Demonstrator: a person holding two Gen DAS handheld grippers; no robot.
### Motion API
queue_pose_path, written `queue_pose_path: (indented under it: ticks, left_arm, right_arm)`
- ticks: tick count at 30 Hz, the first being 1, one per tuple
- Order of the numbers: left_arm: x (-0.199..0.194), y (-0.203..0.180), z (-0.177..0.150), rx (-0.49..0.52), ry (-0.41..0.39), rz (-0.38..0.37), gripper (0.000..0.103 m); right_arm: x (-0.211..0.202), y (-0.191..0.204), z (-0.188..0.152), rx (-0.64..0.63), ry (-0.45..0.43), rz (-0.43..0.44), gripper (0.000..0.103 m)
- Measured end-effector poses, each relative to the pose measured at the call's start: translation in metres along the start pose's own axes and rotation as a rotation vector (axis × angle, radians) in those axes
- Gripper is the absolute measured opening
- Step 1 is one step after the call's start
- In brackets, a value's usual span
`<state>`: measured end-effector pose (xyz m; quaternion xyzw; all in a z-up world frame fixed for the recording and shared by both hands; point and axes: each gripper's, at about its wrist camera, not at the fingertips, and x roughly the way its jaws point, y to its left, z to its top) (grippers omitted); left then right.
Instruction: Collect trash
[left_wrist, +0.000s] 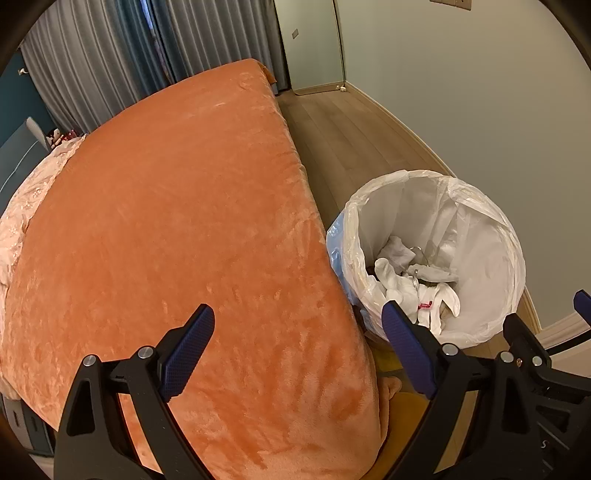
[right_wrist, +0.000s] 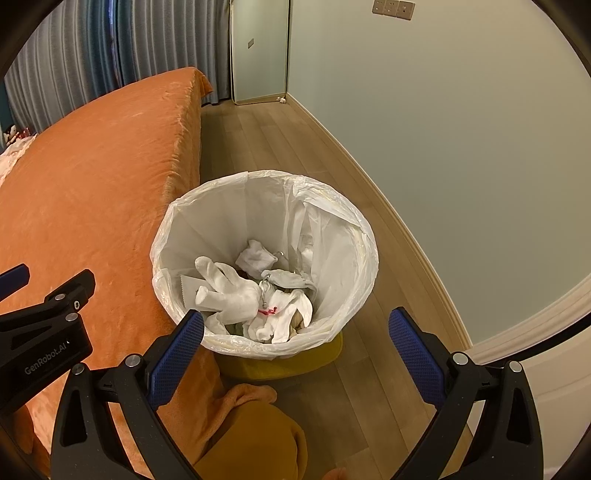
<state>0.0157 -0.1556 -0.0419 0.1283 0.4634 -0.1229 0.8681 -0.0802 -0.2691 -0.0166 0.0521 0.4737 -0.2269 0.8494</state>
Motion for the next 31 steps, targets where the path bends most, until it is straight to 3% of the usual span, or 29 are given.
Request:
queue_pose_path:
  ticks: [31]
  left_arm:
    - [0.0055, -0.0056, -0.0029, 0.021, 0.024, -0.028, 0.088]
  right_arm:
    - [0.0030, -0.0012, 0.0005, 0.006, 0.005, -0.007, 0.096]
